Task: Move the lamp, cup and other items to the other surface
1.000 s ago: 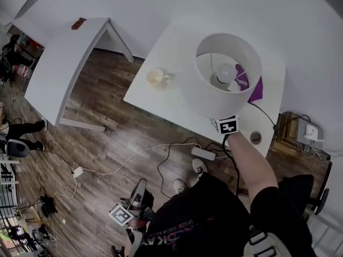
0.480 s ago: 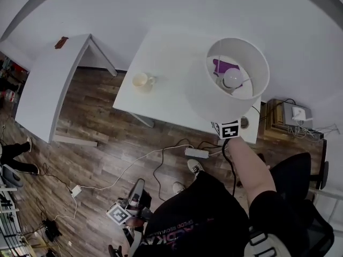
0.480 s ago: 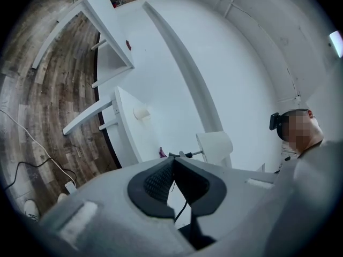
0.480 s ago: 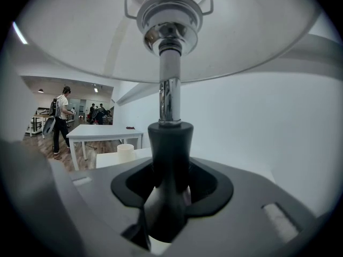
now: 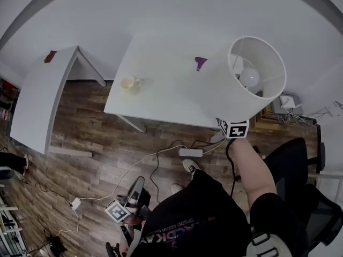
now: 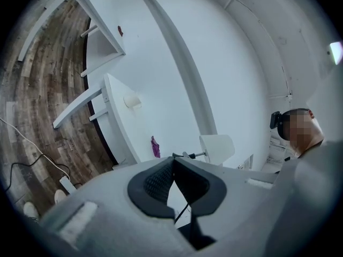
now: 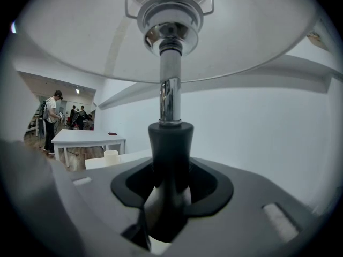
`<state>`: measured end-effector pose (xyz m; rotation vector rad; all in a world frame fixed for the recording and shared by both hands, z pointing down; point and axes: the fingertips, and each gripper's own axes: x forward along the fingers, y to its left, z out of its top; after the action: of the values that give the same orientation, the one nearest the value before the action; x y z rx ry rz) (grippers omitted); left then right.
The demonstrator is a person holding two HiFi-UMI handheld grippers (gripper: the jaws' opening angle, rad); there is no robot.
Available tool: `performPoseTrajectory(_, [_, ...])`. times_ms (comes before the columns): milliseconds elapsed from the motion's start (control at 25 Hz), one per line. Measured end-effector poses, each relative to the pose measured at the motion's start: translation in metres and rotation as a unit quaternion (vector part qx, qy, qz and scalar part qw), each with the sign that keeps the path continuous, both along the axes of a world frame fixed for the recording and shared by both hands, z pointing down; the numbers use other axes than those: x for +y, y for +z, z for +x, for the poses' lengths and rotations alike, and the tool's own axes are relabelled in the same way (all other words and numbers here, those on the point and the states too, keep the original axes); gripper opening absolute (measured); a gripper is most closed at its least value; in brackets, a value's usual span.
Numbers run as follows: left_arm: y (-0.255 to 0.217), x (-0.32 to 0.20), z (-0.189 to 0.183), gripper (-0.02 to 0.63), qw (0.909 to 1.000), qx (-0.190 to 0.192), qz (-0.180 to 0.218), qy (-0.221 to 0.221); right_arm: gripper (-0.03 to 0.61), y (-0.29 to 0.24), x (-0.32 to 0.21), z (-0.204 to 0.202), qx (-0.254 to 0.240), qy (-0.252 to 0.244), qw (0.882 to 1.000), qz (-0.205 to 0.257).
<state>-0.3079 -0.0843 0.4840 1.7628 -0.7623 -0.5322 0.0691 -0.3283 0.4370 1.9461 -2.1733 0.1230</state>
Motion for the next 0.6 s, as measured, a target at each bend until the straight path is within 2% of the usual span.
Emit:
performPoseTrajectory(280, [0.0, 0.01, 0.011, -0.005, 0.9987, 0.005, 0.01, 0.05, 0.16, -0.025, 0.054, 0.054, 0.0, 0.071, 0.997, 0.021])
performPoseTrajectory(600, [0.008, 0.027, 0.022, -0.005, 0.9934, 0.007, 0.01, 0.114, 0.16, -0.037, 0.126, 0.098, 0.002, 0.144, 0.989, 0.026])
